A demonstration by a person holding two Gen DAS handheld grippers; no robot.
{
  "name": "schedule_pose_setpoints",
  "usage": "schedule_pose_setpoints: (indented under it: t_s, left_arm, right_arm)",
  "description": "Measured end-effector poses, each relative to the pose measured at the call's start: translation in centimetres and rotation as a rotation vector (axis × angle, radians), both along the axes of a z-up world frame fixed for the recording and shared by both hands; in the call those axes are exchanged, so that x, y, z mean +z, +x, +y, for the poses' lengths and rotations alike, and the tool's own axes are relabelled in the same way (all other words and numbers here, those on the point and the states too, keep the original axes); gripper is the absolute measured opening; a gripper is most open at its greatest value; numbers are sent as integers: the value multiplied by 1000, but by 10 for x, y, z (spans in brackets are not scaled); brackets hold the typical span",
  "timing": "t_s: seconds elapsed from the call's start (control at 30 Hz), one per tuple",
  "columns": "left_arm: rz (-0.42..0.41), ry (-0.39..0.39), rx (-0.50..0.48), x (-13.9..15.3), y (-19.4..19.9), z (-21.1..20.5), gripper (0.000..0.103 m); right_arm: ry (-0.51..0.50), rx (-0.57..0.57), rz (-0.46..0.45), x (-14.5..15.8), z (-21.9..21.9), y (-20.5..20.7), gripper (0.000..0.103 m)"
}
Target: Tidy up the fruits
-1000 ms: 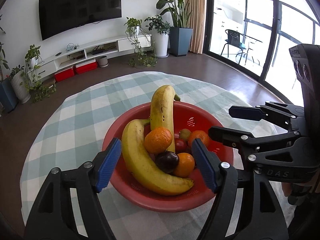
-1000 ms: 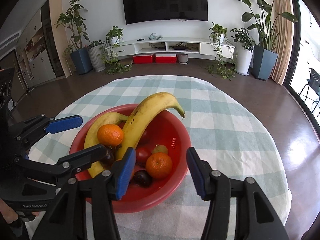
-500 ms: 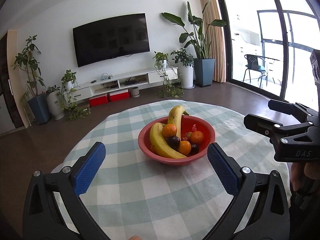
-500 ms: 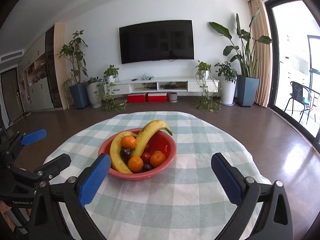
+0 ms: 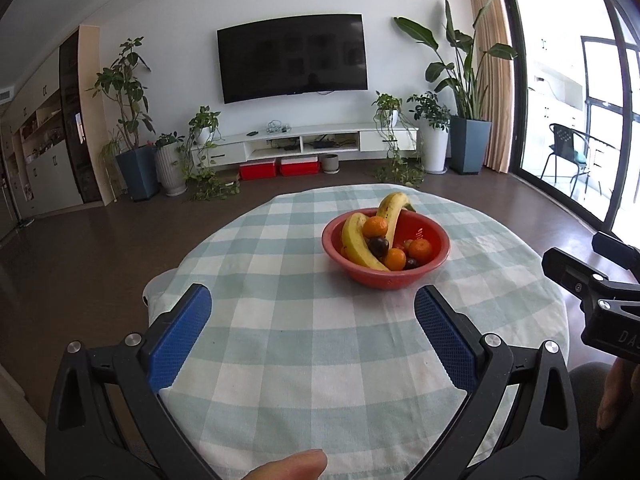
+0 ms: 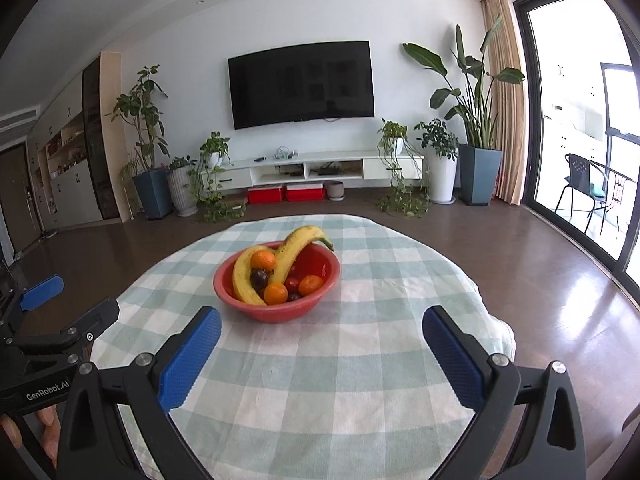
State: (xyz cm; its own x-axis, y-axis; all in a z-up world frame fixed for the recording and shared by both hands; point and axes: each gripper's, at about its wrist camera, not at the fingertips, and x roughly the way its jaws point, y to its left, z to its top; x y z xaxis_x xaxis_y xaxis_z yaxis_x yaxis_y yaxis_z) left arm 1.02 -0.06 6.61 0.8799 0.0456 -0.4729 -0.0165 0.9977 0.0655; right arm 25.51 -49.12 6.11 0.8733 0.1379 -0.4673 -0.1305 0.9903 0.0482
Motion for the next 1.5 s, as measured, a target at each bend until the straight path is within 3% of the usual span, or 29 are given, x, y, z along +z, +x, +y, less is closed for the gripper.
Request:
schedule_pose_setpoints:
  t_s: [0.6,1.5]
  left_arm:
    - [178,-45,-27,-52,13,-13,103]
    - [225,-57,-21,-72,22,-10,103]
  right_arm:
    - [11,-47,121,-37,-13,-2,103]
    - [-10,-32,158,-48,-6,-1,103]
